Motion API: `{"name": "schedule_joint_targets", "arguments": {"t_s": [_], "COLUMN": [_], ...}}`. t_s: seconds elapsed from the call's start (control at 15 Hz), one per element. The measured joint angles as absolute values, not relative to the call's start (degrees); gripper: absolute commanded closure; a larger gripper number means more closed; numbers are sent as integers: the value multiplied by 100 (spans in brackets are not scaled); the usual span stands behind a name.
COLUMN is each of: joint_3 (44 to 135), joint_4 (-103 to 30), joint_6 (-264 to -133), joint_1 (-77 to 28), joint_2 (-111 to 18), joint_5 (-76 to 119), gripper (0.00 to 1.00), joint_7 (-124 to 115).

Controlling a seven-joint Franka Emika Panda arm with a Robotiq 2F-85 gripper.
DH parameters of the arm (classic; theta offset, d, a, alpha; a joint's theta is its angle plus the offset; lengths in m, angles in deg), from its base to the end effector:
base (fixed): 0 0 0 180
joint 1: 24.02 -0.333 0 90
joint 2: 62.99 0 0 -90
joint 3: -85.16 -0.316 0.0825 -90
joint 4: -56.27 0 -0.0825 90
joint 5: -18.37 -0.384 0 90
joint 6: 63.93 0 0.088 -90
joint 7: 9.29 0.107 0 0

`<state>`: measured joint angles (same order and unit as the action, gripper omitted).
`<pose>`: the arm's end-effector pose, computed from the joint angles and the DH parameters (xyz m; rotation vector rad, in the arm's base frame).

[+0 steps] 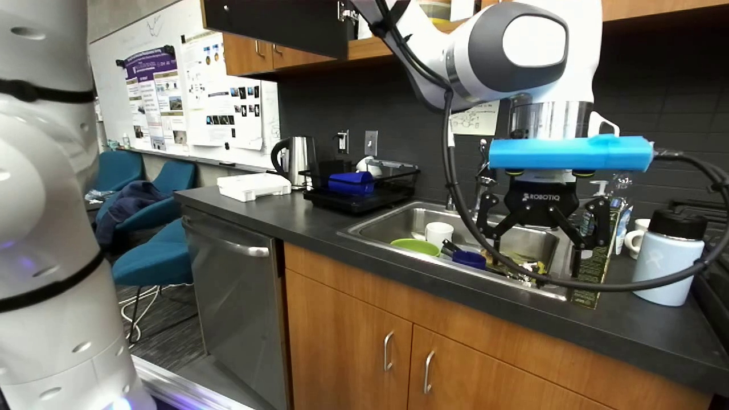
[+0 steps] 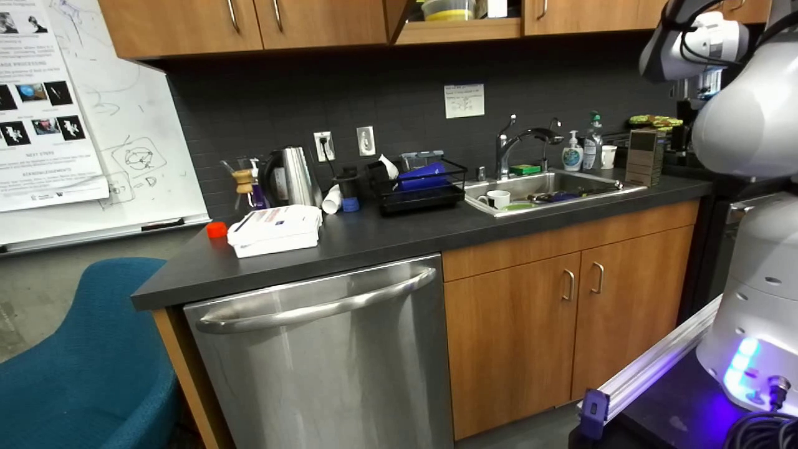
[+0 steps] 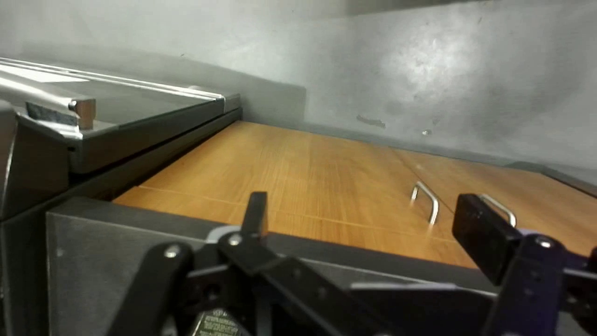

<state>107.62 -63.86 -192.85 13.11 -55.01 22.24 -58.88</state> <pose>0.2889 -0.4889 0.3627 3.0525 -0.1966 -0.1114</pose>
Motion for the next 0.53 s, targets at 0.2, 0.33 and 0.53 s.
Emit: {"name": "schedule_joint_targets", "arguments": {"t_s": [0.2,0.33,0.53], "joint_3": [11060,11239,11366], "joint_4": [-6932,-7306,-7803], "joint_6": [-19156,-19311,-19804], "joint_1": [1315,1319,1281], "joint_2": [-6107,-6484,-6828], "joint_5": [2521,2316,1361], "gripper": [0,0,0], "joint_7": [-5933,-5969,-6203]}}
